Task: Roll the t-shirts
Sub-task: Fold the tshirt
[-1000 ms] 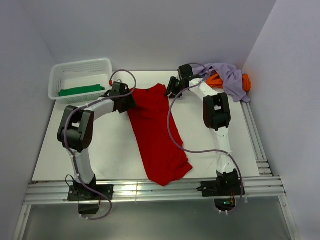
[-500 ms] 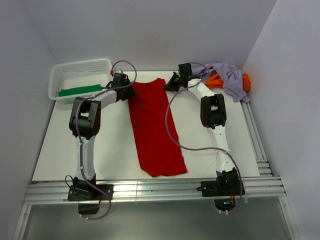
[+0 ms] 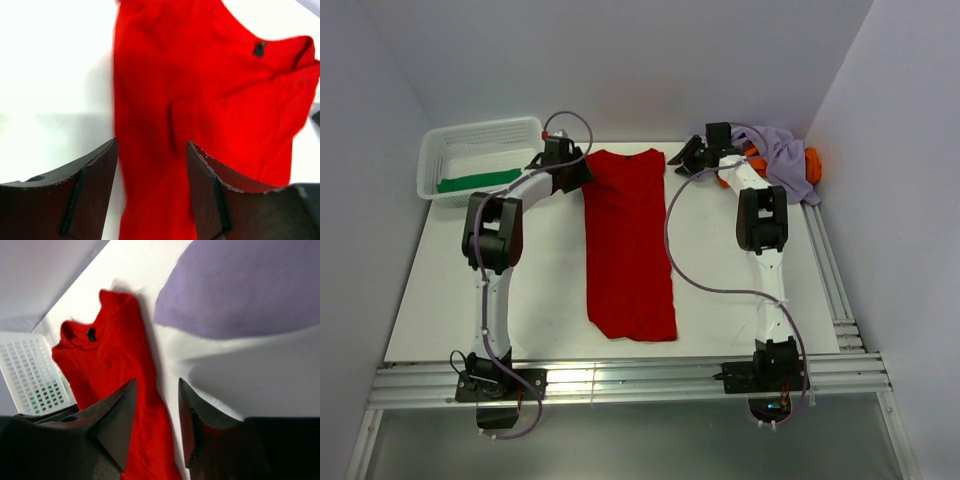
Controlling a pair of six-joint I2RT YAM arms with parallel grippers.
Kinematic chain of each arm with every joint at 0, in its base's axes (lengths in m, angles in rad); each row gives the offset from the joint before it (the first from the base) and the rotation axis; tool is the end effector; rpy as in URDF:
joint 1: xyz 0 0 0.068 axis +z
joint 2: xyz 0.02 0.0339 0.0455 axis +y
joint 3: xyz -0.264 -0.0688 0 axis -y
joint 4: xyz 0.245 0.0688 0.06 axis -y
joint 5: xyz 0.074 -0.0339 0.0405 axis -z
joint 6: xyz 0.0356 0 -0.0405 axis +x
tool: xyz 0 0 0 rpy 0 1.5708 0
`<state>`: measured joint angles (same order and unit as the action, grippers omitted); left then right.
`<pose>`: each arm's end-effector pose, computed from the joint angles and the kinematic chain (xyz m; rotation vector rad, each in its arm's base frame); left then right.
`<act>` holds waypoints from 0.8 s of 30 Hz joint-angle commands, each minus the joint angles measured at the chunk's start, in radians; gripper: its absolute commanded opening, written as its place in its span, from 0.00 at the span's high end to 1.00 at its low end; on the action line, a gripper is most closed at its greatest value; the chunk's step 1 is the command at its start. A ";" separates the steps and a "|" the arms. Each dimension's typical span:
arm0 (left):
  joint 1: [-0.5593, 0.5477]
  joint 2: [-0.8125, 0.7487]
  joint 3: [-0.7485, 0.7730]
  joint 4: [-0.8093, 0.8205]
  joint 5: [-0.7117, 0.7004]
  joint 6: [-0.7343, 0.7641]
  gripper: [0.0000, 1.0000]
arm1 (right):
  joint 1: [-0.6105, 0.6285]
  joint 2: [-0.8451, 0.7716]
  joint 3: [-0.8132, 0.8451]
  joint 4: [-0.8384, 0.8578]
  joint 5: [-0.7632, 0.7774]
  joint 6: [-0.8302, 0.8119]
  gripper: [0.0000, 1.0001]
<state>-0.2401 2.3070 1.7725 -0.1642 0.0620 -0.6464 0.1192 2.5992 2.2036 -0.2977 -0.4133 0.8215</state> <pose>0.5070 -0.1264 0.1655 -0.4362 2.2842 -0.5298 0.5715 0.0828 0.1426 0.5958 2.3036 0.9461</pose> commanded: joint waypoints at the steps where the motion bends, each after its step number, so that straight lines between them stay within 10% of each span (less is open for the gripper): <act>1: 0.012 -0.176 -0.073 0.001 0.007 -0.024 0.38 | 0.019 -0.128 -0.036 0.051 -0.041 -0.038 0.55; 13: -0.048 -0.212 -0.153 0.035 0.147 -0.107 0.45 | 0.077 -0.205 -0.142 0.078 -0.206 -0.028 0.98; 24: -0.077 -0.146 -0.166 0.025 0.133 -0.101 0.57 | 0.140 -0.136 -0.166 0.046 -0.231 0.002 1.00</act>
<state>-0.3225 2.1532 1.6047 -0.1448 0.1879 -0.7494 0.2497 2.4504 2.0277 -0.2401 -0.6247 0.8211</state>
